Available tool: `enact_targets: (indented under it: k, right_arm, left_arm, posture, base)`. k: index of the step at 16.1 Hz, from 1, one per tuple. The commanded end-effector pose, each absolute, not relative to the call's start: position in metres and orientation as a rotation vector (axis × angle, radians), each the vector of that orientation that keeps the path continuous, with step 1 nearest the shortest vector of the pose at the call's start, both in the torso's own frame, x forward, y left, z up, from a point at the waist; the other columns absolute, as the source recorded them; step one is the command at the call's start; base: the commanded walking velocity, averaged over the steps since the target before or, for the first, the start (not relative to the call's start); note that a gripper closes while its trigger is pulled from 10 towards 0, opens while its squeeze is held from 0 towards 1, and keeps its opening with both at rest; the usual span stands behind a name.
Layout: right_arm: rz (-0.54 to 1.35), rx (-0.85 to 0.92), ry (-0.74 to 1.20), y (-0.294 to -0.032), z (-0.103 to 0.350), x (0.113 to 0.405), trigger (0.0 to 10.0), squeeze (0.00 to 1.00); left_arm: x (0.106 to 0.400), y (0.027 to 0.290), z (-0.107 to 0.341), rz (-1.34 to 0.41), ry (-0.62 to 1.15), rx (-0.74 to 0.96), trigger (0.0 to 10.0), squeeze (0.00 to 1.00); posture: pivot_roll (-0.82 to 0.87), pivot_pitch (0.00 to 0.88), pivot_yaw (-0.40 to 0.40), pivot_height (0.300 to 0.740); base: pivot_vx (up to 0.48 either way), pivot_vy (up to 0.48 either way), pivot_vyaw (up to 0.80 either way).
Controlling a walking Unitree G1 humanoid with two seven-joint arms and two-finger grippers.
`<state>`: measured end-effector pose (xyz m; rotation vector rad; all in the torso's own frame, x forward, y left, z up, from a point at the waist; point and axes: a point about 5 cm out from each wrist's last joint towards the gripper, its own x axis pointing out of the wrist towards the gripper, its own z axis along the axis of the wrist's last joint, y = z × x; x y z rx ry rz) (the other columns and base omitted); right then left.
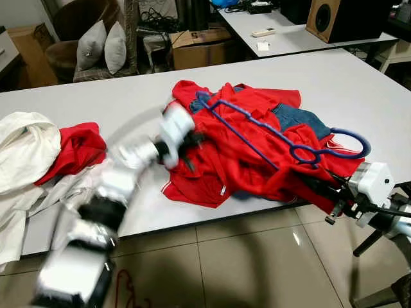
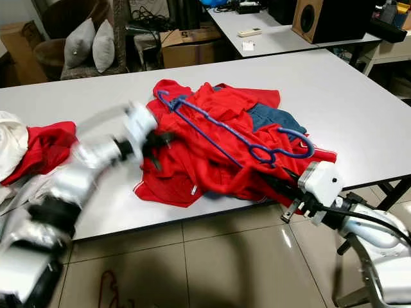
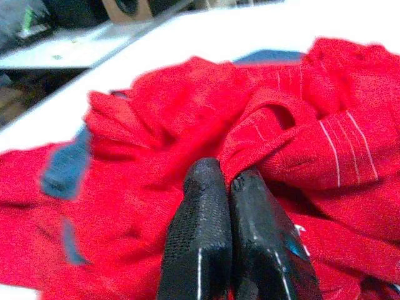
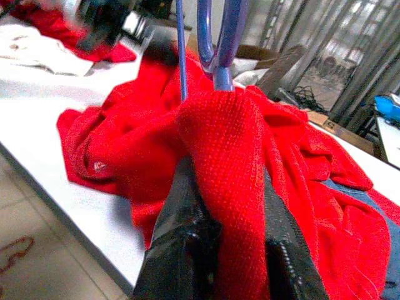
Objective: Hang hanger
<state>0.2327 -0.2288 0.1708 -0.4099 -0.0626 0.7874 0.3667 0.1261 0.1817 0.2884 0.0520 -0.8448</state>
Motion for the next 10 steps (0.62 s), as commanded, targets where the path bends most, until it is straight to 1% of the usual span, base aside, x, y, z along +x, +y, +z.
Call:
enact_targets:
  k: [1,2,4,7,10]
  right_arm:
    - [0.800,-0.439,-0.066,-0.229,0.174,0.231,0.0,0.00]
    - [0.804,-0.462,-0.060,-0.231,0.174,0.231,0.0,0.00]
    - [0.809,-0.507,-0.034,-0.233,0.172,0.231,0.0,0.00]
    - [0.806,-0.582,0.031,-0.239,0.166,0.228,0.0,0.00]
    - [0.740,-0.634,0.138,-0.252,0.156,0.229,0.0,0.00]
  left_arm:
    - [0.371,0.140,0.189,-0.808,0.058,0.263,0.0,0.00]
    - [0.375,0.148,0.202,-0.800,0.044,0.242,0.0,0.00]
    - [0.378,0.155,0.214,-0.804,0.042,0.228,0.0,0.00]
    - [0.381,0.162,0.221,-0.821,0.052,0.224,0.0,0.00]
    - [0.382,0.168,0.227,-0.831,0.059,0.215,0.0,0.00]
  posture:
    - [-0.08,0.000,0.104,0.740]
    - [-0.08,0.000,0.104,0.740]
    - [-0.08,0.000,0.107,0.740]
    - [-0.08,0.000,0.111,0.740]
    - [-0.09,0.000,0.114,0.740]
  base:
    - [0.000,0.000,0.00]
    - [0.000,0.000,0.00]
    - [0.000,0.000,0.00]
    - [0.000,0.000,0.00]
    - [0.000,0.000,0.00]
